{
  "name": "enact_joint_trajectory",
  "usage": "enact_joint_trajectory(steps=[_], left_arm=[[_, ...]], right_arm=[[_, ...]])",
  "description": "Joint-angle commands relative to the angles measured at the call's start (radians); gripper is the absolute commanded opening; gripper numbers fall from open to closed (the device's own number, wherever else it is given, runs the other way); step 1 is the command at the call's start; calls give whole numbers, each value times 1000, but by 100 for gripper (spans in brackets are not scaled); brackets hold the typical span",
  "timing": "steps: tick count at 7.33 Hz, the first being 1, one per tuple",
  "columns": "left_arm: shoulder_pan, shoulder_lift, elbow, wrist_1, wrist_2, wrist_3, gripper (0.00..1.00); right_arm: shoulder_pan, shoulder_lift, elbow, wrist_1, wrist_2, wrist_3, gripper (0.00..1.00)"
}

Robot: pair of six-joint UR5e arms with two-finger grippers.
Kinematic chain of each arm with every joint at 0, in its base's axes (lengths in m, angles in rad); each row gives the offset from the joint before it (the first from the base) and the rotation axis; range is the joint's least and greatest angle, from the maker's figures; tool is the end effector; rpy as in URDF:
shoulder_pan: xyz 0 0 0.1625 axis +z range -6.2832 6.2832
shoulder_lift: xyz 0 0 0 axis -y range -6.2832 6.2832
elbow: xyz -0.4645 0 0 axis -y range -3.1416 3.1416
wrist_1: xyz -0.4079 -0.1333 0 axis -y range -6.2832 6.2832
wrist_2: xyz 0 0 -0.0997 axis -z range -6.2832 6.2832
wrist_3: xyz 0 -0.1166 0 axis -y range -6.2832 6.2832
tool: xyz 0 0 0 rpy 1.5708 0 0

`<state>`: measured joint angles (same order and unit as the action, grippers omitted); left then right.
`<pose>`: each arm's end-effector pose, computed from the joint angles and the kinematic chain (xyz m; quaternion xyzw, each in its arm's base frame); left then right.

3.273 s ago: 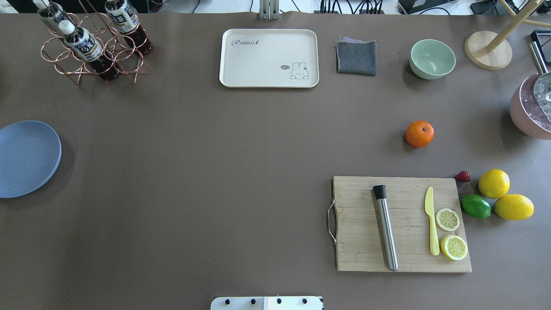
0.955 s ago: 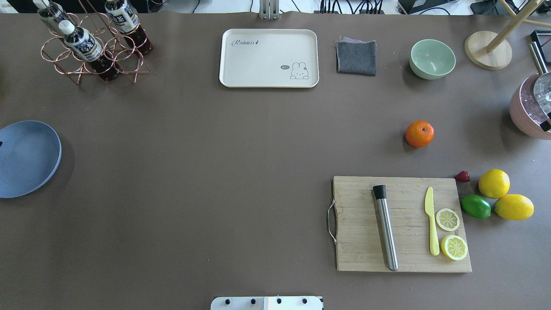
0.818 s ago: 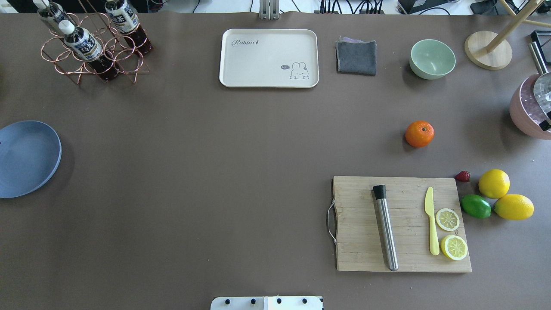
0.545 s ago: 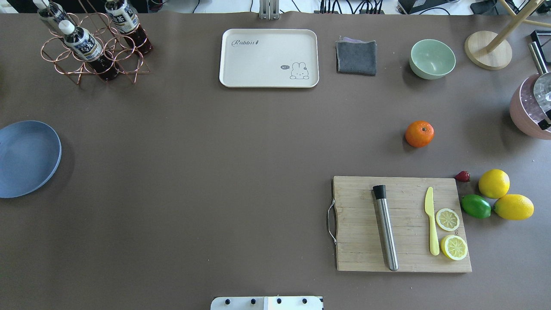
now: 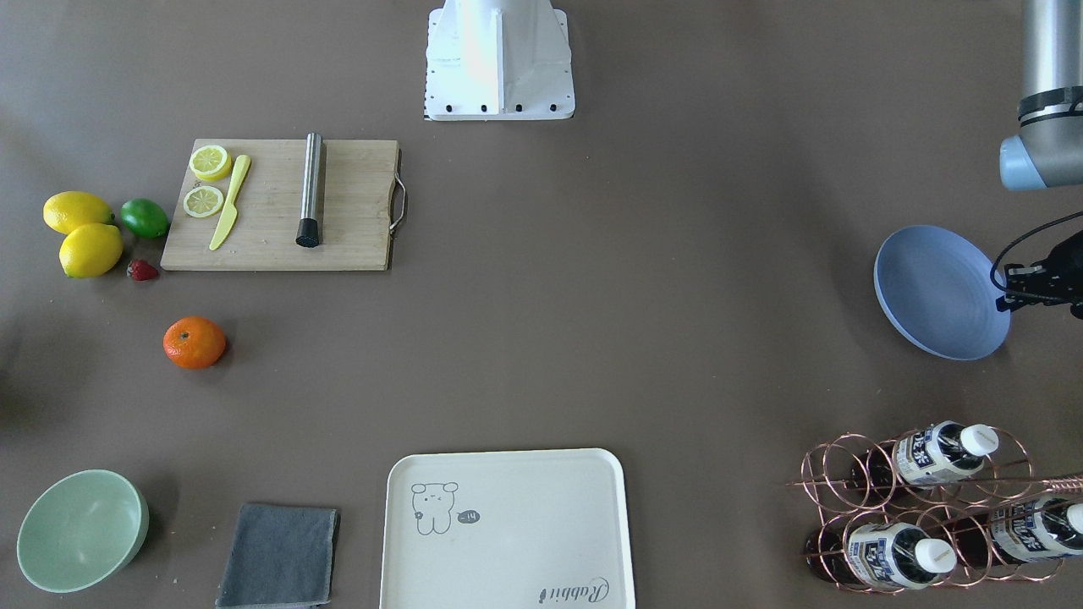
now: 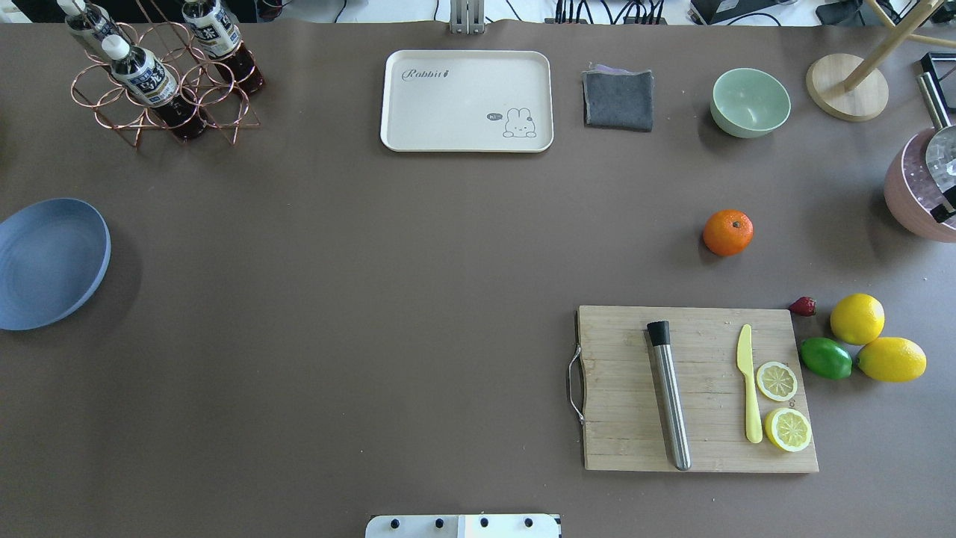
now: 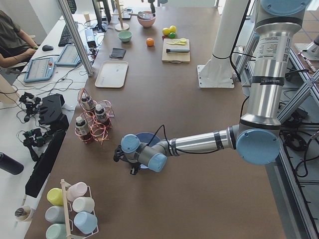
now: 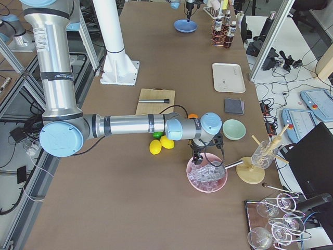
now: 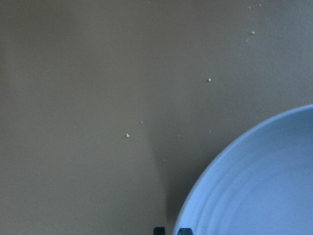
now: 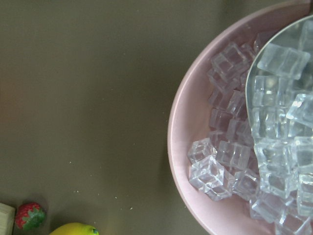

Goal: Pick orange to plate
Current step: 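Push the blue plate to center with left gripper while right moves to orange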

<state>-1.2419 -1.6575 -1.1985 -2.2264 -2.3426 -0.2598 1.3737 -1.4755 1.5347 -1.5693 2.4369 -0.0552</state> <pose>0.1300 -0.5418 0.7820 0.0558 0.4035 0.1007 0.9077 -0.0652 -0.5534 0.6701 -0.0023 -0.4203 -0.1268 0.8985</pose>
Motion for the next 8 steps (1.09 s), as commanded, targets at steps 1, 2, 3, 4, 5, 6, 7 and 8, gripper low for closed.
enact_joint_trajectory(steps=[1, 2, 3, 4, 5, 6, 7, 8], left_arm=[[-1, -31, -15, 8, -16, -7, 0], [-1, -31, -79, 13, -50, -86, 0], [-2, -36, -154, 36, -113, -186, 0], [1, -39, -258, 47, -113, -322, 0], [40, -36, -380, 50, -113, -495, 0], [114, -41, -460, 50, -97, -648, 0], [204, -63, -516, 50, -42, -770, 0], [302, -102, -556, 50, 38, -914, 0]], right_arm=[[-1, 11, -2, 0, 2, 9, 100], [-5, 17, 8, 0, 2, 11, 100], [-19, 44, 1, 0, 4, 46, 100], [-48, 85, 1, 0, 1, 151, 100], [-86, 122, -1, 0, 1, 234, 100], [-120, 156, 10, 2, -1, 320, 100], [-157, 161, 7, 77, -4, 393, 100], [-206, 150, -10, 216, -51, 532, 100]])
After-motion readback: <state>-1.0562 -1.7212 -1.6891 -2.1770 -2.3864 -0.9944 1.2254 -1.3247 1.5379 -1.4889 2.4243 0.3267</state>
